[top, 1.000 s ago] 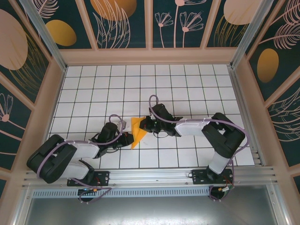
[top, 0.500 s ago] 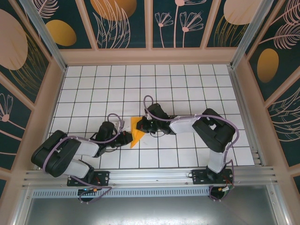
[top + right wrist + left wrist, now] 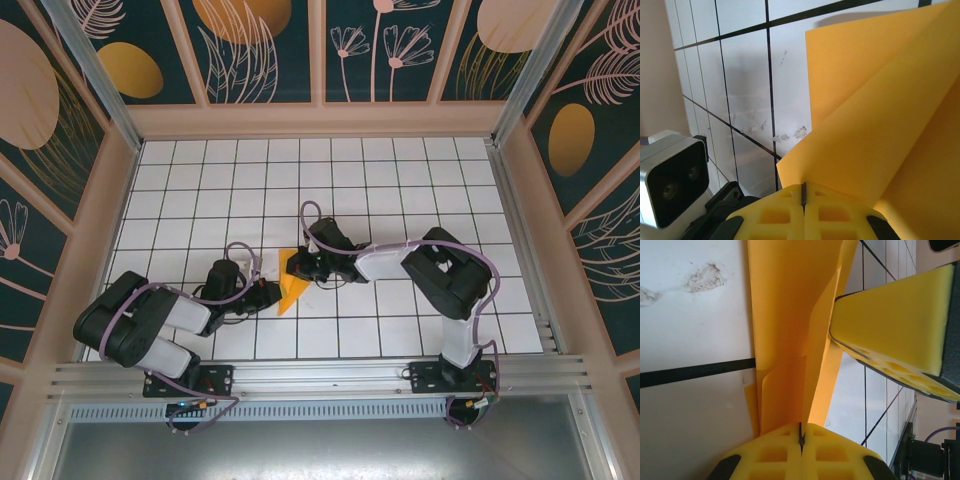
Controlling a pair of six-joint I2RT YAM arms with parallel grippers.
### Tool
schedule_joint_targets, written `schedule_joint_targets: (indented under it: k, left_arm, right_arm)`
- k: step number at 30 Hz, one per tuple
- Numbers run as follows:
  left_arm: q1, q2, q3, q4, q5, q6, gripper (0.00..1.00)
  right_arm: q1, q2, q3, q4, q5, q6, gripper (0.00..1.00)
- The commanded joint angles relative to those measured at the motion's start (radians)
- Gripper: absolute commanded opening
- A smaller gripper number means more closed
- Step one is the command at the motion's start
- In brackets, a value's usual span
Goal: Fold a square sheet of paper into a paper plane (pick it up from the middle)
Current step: Fourth fold the wing at the center of the table.
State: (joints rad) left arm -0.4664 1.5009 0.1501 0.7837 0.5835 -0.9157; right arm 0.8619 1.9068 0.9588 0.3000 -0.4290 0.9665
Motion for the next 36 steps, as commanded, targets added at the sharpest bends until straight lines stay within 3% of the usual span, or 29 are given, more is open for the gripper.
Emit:
schedule_joint_targets:
  k: [1, 22, 31, 36]
  left_arm:
    - [0.007, 0.012, -0.009, -0.02, -0.04, -0.028, 0.0]
    - [0.012, 0.069, 0.021, -0.085, -0.042, -0.025, 0.0]
    - [0.012, 0.016, 0.032, -0.16, -0.007, 0.0, 0.2]
    - [0.012, -0.03, 0.03, -0.209, -0.008, 0.001, 0.16]
  right_arm:
    - [-0.004, 0.027, 0.029, 0.001, -0.031, -0.015, 0.03]
    - [-0.029, 0.114, 0.076, -0.072, -0.005, -0.009, 0.03]
    - [-0.028, 0.118, 0.061, -0.102, 0.015, -0.003, 0.03]
    - [-0.031, 0.119, 0.059, -0.107, 0.016, -0.001, 0.03]
